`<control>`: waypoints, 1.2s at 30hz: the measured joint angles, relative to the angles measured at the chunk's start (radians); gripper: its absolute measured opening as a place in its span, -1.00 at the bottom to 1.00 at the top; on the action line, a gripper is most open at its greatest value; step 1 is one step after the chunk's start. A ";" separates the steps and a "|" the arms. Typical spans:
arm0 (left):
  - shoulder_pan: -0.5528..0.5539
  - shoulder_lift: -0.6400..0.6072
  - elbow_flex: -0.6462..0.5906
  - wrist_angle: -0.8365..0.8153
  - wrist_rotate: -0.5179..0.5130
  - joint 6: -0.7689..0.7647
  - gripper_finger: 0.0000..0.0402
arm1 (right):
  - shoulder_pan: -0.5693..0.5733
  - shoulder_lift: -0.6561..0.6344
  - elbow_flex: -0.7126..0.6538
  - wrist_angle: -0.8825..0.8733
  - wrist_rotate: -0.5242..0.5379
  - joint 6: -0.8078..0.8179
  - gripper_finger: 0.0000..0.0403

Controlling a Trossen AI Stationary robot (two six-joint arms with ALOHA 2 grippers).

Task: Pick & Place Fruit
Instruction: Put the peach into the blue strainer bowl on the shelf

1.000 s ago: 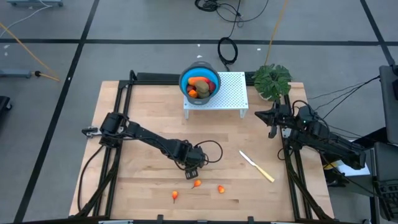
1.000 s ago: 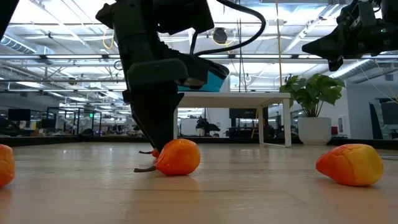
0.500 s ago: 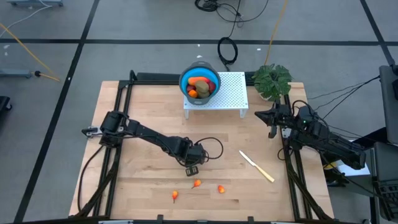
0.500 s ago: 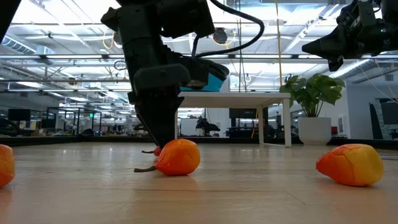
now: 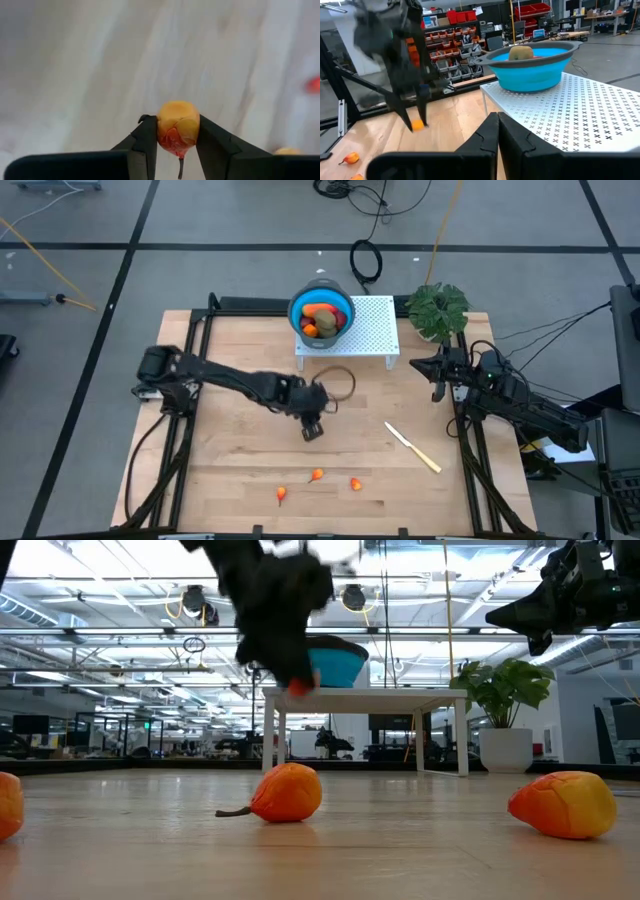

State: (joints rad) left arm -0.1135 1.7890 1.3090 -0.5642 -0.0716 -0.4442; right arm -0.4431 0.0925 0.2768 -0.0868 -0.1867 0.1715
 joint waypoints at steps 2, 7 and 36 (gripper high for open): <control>0.013 -0.058 0.000 0.045 -0.001 0.019 -0.47 | 0.000 0.000 0.000 0.000 0.000 0.000 -1.00; 0.026 -0.180 0.002 0.198 0.001 0.102 -0.47 | 0.000 0.000 0.000 0.000 0.000 -0.017 -1.00; 0.027 -0.283 0.002 1.337 0.640 0.274 -0.47 | 0.000 0.000 0.000 0.000 -0.001 -0.087 -1.00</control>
State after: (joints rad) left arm -0.0864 1.5063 1.3113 0.7729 0.5684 -0.1699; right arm -0.4434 0.0925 0.2768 -0.0872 -0.1879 0.0849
